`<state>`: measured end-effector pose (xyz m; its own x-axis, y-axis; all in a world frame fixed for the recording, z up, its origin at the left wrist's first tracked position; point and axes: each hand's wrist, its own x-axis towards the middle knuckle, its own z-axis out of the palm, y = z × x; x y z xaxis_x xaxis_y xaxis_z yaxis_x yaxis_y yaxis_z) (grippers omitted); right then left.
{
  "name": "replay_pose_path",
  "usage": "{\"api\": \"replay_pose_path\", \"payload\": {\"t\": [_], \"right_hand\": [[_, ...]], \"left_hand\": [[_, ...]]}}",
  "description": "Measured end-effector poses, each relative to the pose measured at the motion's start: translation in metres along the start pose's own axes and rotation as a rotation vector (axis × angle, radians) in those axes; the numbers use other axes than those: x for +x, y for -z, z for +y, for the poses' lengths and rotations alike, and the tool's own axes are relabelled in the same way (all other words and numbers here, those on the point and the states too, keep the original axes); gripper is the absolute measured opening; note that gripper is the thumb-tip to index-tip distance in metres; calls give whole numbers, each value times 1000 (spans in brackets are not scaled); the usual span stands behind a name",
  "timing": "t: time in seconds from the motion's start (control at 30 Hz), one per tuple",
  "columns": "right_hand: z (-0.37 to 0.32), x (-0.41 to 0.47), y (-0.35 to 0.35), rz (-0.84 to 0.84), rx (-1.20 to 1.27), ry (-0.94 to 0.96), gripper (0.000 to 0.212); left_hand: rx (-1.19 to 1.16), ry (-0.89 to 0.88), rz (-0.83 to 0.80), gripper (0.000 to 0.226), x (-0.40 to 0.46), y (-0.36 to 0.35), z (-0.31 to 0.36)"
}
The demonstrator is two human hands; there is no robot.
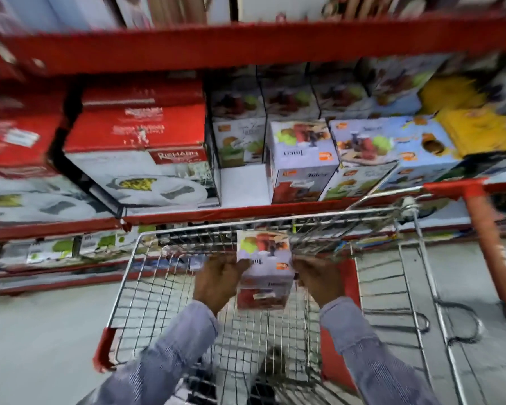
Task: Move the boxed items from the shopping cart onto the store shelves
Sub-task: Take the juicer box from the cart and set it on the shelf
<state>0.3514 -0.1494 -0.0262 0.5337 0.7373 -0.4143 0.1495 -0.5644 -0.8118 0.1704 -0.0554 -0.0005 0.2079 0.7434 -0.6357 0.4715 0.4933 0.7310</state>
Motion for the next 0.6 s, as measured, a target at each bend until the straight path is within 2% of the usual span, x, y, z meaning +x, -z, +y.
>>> {"api": "replay_pose_path", "payload": {"t": [0.1, 0.2, 0.3, 0.4, 0.6], "right_hand": [[-33, -14, 9, 106, 66, 95, 22], [-71, -22, 17, 158, 125, 158, 11], [-105, -26, 24, 189, 166, 237, 13], [-132, -28, 29, 164, 155, 318, 15], [-159, -17, 34, 184, 154, 342, 21]], "left_hand": [[-51, -132, 74, 27, -24, 20, 19], [-44, -274, 131, 37, -42, 39, 42], [6, -411, 202, 35, -52, 54, 66], [45, -491, 230, 39, -56, 63, 85], [146, -594, 306, 30, -53, 72, 114]]}}
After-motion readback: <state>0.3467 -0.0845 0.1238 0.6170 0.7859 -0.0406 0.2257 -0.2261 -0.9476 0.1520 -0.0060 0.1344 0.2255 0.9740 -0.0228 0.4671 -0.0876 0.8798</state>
